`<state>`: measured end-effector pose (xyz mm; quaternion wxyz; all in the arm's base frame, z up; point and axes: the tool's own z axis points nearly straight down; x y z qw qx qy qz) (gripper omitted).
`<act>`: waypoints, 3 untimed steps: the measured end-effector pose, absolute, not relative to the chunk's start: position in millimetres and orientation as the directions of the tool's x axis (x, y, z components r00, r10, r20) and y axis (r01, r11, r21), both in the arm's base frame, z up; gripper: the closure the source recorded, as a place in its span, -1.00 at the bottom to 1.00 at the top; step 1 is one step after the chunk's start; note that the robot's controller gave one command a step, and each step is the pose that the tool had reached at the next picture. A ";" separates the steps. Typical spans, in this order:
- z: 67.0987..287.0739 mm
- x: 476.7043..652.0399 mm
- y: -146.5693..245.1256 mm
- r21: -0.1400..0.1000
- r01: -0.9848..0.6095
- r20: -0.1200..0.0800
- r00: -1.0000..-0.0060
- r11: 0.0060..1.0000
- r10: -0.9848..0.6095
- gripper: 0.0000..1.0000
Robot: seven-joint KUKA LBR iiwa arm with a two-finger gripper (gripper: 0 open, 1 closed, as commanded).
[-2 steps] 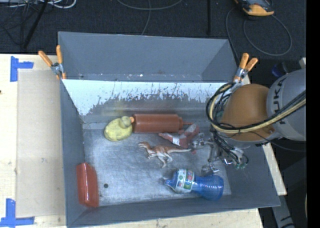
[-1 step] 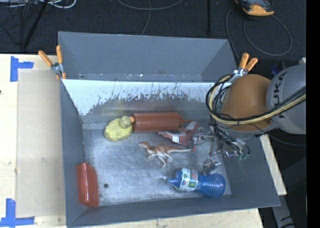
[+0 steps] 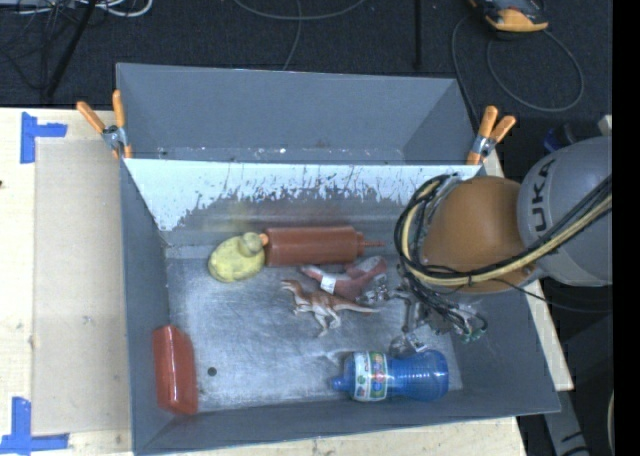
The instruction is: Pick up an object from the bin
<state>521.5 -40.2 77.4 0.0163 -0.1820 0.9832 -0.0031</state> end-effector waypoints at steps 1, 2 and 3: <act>80.4 518.0 -18.6 -0.021 -0.359 -0.043 -0.932 0.933 -0.360 -1.00; 77.0 522.1 -20.1 -0.013 -0.473 -0.036 -0.880 0.881 -0.473 -1.00; 78.9 519.3 -13.9 -0.020 -0.729 -0.026 -0.683 0.684 -0.730 -1.00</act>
Offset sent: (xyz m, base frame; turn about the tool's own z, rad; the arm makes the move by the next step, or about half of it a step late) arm 0.0033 -0.0145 -0.0074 -0.7911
